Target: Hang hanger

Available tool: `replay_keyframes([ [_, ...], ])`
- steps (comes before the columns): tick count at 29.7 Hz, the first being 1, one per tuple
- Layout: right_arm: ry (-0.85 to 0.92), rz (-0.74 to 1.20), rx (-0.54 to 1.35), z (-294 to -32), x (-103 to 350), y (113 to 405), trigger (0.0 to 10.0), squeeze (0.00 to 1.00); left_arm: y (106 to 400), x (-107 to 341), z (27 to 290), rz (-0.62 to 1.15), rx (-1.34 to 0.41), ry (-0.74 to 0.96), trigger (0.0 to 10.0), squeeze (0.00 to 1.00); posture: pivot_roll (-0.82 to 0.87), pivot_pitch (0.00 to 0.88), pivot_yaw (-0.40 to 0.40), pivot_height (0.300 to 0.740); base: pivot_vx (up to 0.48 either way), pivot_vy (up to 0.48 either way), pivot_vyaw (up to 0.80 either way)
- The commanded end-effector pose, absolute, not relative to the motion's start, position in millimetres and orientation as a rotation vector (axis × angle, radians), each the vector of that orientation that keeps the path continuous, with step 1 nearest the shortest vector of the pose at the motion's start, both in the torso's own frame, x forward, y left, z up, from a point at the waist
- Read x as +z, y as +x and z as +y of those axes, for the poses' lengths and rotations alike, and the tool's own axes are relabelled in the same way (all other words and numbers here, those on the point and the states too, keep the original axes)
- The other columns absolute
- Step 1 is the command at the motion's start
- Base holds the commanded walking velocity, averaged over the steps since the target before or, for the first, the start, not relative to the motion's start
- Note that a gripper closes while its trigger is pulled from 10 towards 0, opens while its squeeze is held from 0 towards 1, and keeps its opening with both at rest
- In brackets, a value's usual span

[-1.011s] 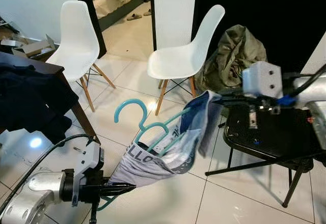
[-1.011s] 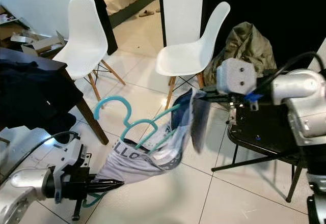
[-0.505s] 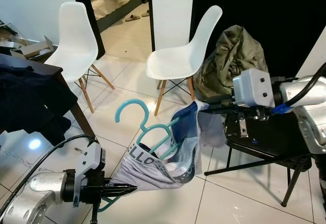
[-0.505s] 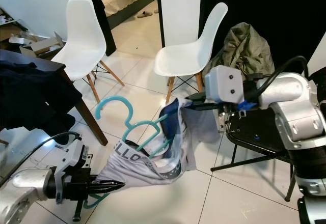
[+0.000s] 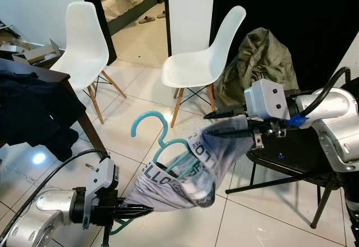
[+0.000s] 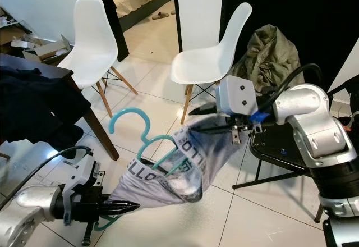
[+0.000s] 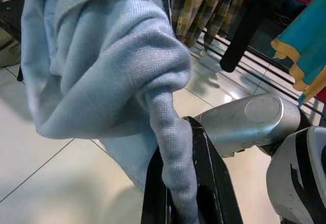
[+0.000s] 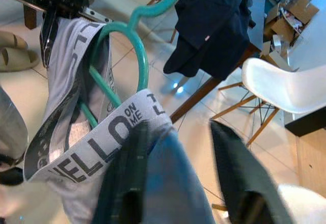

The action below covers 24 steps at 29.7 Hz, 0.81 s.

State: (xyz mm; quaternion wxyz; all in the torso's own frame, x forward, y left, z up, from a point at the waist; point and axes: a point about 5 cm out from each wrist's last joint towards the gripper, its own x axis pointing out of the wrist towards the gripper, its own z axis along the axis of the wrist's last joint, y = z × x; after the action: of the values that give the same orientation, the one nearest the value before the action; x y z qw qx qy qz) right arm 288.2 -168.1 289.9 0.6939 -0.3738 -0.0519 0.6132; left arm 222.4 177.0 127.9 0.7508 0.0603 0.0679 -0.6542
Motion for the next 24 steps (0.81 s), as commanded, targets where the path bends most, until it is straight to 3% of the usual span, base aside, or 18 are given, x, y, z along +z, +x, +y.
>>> replay_keyframes([
  [1, -0.875, -0.114, 1.372, -168.1, 289.4, 284.9, 10.0, 1.0, 222.7, 126.6, 174.7, 0.143, -1.445, 0.133, 6.6, 0.0, -0.03, 0.095, 0.049, 0.74, 0.0, 0.0, 0.0],
  [9, -0.893, -0.097, 1.365, -180.4, 294.8, 282.2, 10.0, 1.0, 224.0, 127.9, 174.9, 0.137, -1.448, 0.138, 6.5, 0.0, -0.03, 0.092, 0.046, 0.74, 0.0, 0.0, 0.0],
  [10, -0.917, -0.063, 1.346, -187.9, 294.6, 283.7, 10.0, 0.79, 223.5, 128.6, 174.7, 0.138, -1.462, 0.142, 6.5, 0.0, -0.03, 0.088, 0.043, 0.74, 0.0, 0.0, 0.0],
  [13, -0.932, -0.039, 1.341, -190.7, 292.4, 284.3, 10.0, 0.79, 222.9, 128.8, 174.5, 0.139, -1.471, 0.144, 6.5, 0.0, -0.04, 0.087, 0.042, 0.74, 0.0, 0.0, 0.0],
  [14, -0.933, -0.013, 1.36, -190.1, 288.5, 283.0, 10.0, 0.0, 222.4, 129.0, 173.8, 0.14, -1.484, 0.147, 6.5, 0.0, -0.04, 0.084, 0.042, 0.74, 0.0, 0.0, 0.0],
  [24, -0.885, 0.029, 1.435, -180.8, 275.6, 280.2, 10.0, 0.0, 221.2, 132.7, 166.8, 0.138, -1.562, 0.17, 6.6, 0.0, -0.04, 0.085, 0.039, 0.74, 0.0, 0.0, 0.0],
])
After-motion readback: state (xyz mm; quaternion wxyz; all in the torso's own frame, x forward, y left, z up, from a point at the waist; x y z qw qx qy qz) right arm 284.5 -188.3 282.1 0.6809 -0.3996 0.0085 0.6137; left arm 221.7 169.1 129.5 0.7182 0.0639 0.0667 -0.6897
